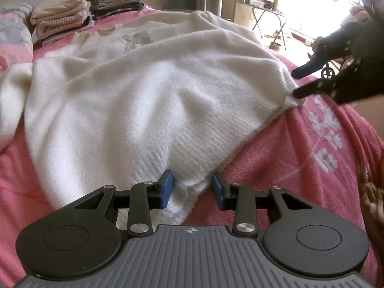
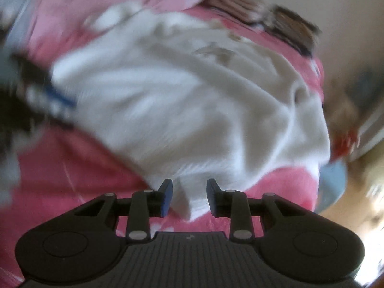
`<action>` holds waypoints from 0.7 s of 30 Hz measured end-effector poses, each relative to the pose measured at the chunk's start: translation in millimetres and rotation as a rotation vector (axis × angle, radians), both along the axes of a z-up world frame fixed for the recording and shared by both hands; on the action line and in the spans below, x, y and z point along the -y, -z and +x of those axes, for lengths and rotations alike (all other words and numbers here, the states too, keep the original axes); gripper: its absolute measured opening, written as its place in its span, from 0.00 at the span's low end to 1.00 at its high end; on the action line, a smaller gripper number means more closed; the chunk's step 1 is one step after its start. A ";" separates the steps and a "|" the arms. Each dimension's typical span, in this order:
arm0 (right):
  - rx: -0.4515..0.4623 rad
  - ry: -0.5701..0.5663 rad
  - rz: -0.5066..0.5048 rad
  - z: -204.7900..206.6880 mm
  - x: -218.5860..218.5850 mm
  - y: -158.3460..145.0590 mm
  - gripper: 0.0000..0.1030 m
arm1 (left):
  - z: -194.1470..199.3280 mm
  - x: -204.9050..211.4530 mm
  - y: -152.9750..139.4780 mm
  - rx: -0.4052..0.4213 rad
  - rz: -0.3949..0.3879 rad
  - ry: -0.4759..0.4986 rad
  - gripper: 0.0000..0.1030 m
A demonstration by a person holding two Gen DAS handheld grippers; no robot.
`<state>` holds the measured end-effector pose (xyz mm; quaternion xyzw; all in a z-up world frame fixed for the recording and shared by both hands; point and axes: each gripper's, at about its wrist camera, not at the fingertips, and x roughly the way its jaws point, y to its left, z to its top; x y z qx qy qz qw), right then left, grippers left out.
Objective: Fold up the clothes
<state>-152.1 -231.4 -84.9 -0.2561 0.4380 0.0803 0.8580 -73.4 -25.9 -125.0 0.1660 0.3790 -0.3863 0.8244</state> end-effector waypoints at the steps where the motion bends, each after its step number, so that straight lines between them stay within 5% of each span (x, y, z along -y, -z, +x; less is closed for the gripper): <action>1: 0.008 -0.021 -0.046 0.8 -4.5 6.8 0.32 | -0.7 0.8 0.1 0.002 0.002 -0.005 0.35; 6: 0.016 -0.081 -0.105 5.7 -10.0 27.0 0.30 | -3.4 2.2 1.1 0.015 0.008 -0.015 0.35; 8: 0.022 -0.050 -0.077 6.1 -4.5 24.8 0.13 | -3.2 1.6 1.1 0.014 0.005 -0.016 0.35; 10: 0.042 0.038 -0.046 4.1 6.6 19.4 0.04 | -3.3 1.5 1.1 0.014 0.003 -0.016 0.35; 16: 0.129 0.275 0.125 -23.4 43.7 -13.2 0.02 | -3.5 0.1 1.7 0.017 0.001 -0.010 0.35; 21: 0.094 0.400 0.197 -40.1 58.7 -5.7 0.00 | -2.0 -0.5 1.6 0.018 0.003 -0.006 0.35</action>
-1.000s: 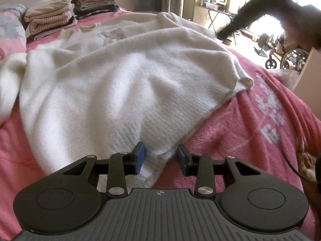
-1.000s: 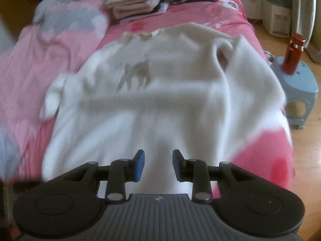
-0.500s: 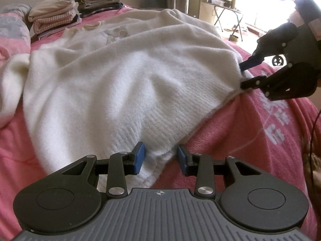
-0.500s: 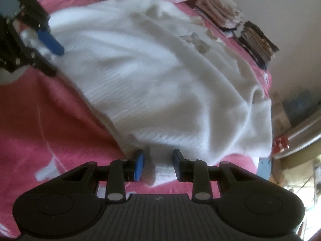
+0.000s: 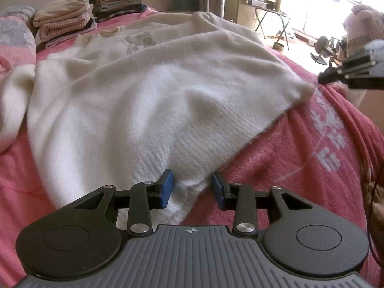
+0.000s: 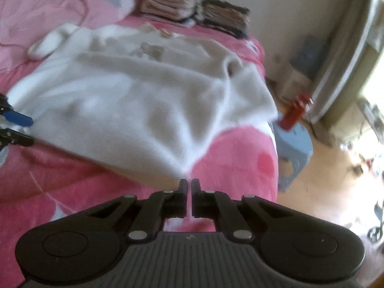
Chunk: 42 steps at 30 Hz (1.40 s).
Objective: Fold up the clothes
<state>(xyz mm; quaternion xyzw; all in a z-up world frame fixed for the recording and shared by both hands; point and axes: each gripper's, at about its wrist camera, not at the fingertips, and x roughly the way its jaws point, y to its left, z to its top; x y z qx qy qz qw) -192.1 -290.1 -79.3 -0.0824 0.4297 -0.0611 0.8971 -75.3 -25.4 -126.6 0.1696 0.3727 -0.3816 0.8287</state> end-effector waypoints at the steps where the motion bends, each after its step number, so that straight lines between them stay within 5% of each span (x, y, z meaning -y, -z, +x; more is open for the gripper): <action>1: -0.008 0.007 0.045 -3.7 2.9 1.6 0.00 | 0.4 -0.1 0.0 0.000 0.000 0.000 0.35; 8: -0.012 0.124 0.217 -2.8 32.0 1.2 0.03 | 0.8 0.5 0.5 0.001 -0.001 0.002 0.35; 10: 0.032 0.214 0.364 10.6 62.3 -1.5 0.11 | 1.1 -0.3 0.6 0.000 -0.005 0.002 0.35; 13: 0.096 0.352 0.598 34.2 111.2 -2.1 0.38 | 1.1 0.2 0.4 -0.001 -0.003 0.002 0.35; 17: 0.130 0.517 0.920 74.9 174.9 21.2 0.40 | 1.3 0.7 0.1 -0.003 0.003 0.003 0.35; 20: 0.106 0.576 0.994 100.8 192.9 34.9 0.40 | 1.0 0.8 0.4 -0.005 0.003 0.000 0.35; 25: 0.094 0.585 0.969 124.7 195.9 49.2 0.36 | 0.9 1.4 0.8 -0.009 0.006 -0.001 0.35; 27: 0.096 0.568 0.886 131.0 193.5 46.0 0.21 | 1.7 1.4 1.0 -0.014 0.006 -0.001 0.35; 30: 0.093 0.530 0.734 133.3 183.6 34.1 0.19 | 1.6 1.4 1.0 -0.015 0.007 -0.001 0.35; 34: 0.102 0.508 0.684 115.8 168.7 14.0 0.40 | 1.2 1.2 1.2 -0.015 0.004 -0.003 0.35; 39: 0.003 0.373 0.864 93.7 144.5 20.4 0.48 | 1.7 1.3 1.3 -0.017 -0.002 -0.006 0.35; 42: -0.044 0.374 0.865 79.1 133.2 32.4 0.48 | 1.7 0.1 -0.6 -0.028 -0.009 -0.013 0.35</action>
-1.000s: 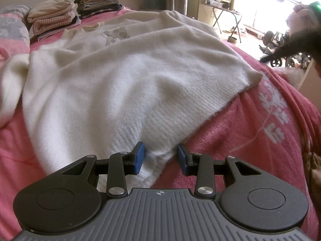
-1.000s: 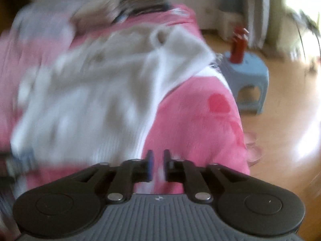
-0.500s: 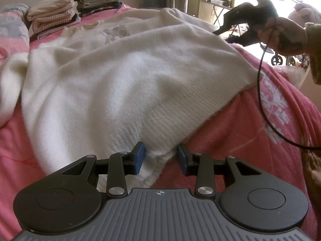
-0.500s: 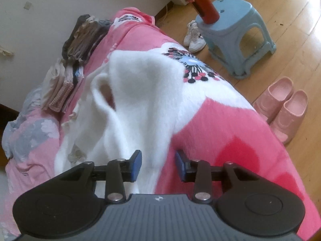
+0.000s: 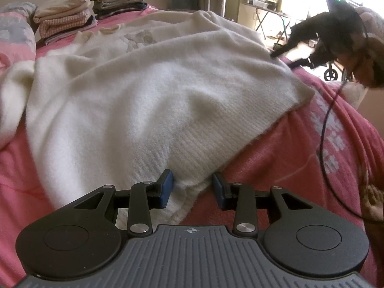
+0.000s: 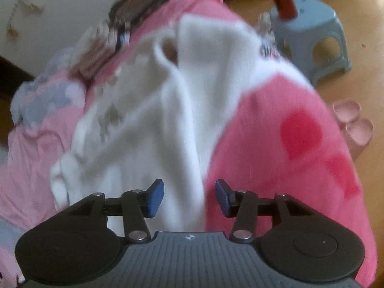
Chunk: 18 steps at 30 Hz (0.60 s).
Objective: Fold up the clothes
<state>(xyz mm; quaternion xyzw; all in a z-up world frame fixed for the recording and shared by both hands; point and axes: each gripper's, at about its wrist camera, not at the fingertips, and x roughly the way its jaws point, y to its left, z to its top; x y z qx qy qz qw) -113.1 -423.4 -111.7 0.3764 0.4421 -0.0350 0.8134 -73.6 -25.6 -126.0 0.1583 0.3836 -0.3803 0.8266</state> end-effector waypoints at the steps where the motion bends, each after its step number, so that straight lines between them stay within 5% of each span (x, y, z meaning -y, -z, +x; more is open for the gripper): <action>1: 0.003 0.011 0.011 -6.9 -0.5 1.5 0.48 | -0.5 -1.3 -1.4 -0.006 -0.003 -0.002 0.35; 10: 0.000 -0.010 0.060 -48.0 -7.7 -12.2 0.48 | -21.4 -38.3 -21.5 -0.113 -0.091 -0.063 0.35; 18: -0.014 -0.023 0.084 -52.9 -16.4 -2.5 0.46 | -2.7 -95.4 -23.5 -0.236 -0.252 -0.360 0.35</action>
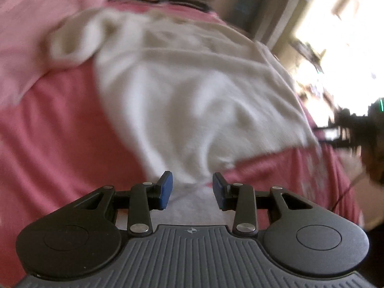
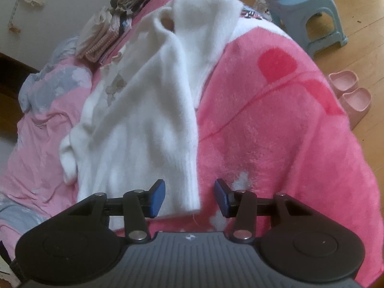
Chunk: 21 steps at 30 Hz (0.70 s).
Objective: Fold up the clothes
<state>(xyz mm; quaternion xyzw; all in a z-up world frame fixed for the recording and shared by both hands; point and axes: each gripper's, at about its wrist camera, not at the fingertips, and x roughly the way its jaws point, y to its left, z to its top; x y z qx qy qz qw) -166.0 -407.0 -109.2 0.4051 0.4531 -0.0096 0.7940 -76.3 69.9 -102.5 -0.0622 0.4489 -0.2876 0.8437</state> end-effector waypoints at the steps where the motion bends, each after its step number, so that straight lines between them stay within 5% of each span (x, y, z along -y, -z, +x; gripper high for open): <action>1: -0.001 -0.001 0.004 0.5 0.4 1.0 0.45 | 3.0 -6.1 1.6 -0.021 -0.027 -0.032 0.35; 11: 0.001 -0.016 0.002 -4.1 3.5 -2.5 0.43 | 12.2 -39.0 2.0 -0.082 -0.133 -0.216 0.36; 21: 0.001 -0.044 0.057 8.1 2.1 9.2 0.40 | 20.1 -19.4 27.5 -0.184 -0.098 -0.212 0.35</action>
